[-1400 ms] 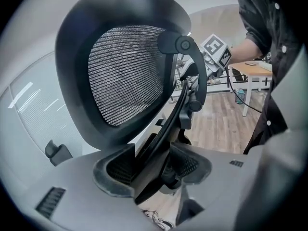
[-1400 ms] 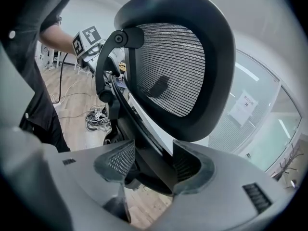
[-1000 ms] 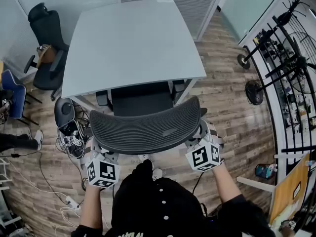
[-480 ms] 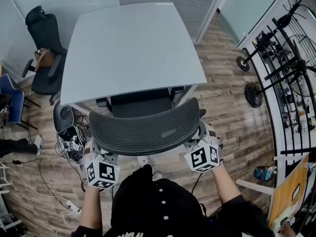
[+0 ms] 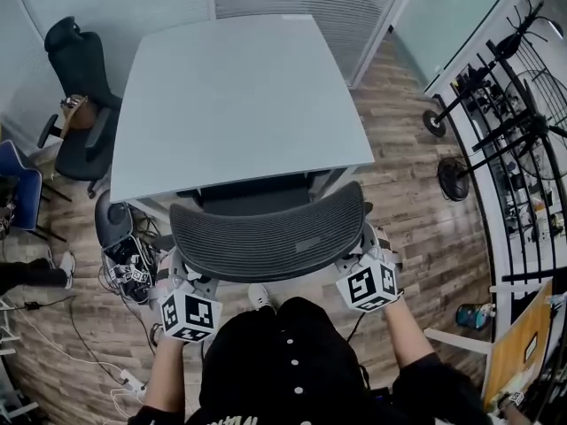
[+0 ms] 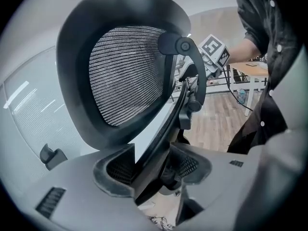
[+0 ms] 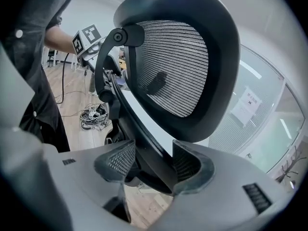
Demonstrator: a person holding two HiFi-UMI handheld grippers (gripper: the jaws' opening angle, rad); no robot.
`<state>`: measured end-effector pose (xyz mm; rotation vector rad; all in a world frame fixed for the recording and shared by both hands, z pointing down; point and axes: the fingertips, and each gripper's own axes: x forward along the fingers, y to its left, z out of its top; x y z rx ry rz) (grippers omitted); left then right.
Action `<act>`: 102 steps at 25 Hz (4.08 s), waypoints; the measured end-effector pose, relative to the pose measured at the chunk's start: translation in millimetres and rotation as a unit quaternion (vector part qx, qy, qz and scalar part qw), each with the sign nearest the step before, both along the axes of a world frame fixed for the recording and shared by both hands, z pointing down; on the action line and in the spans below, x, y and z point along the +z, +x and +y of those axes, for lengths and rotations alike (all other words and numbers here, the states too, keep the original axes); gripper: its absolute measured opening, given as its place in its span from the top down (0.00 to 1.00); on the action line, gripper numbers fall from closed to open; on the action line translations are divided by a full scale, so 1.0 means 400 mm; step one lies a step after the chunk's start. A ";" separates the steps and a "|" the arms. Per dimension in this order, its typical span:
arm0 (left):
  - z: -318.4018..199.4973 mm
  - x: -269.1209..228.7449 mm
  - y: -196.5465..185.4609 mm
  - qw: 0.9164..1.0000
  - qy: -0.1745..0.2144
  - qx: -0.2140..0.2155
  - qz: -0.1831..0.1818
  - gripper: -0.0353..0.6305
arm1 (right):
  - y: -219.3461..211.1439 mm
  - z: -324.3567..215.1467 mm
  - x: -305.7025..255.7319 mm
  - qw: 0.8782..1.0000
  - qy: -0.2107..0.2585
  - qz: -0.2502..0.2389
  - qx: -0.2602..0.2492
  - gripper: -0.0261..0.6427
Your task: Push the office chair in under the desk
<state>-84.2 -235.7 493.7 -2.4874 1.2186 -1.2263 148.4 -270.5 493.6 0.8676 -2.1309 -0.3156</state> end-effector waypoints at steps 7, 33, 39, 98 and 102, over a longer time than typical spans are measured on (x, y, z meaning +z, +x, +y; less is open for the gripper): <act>-0.028 0.000 -0.004 1.000 0.002 0.004 0.002 0.59 | -0.004 -0.029 0.001 1.000 0.003 -0.001 0.009 0.57; -0.122 -0.004 -0.023 1.000 -0.006 -0.003 0.003 0.59 | -0.025 -0.133 -0.006 1.000 0.005 -0.010 0.001 0.57; -0.139 -0.005 -0.027 1.000 -0.007 -0.004 0.006 0.59 | -0.028 -0.156 -0.008 1.000 0.003 -0.012 -0.002 0.57; -0.259 -0.331 -0.365 0.904 0.205 -0.268 0.263 0.92 | 0.261 -0.336 -0.373 0.901 0.116 -0.381 0.173 0.91; -0.264 -0.343 -0.356 0.910 0.219 -0.256 0.243 0.92 | 0.275 -0.337 -0.397 0.891 0.136 -0.394 0.182 0.92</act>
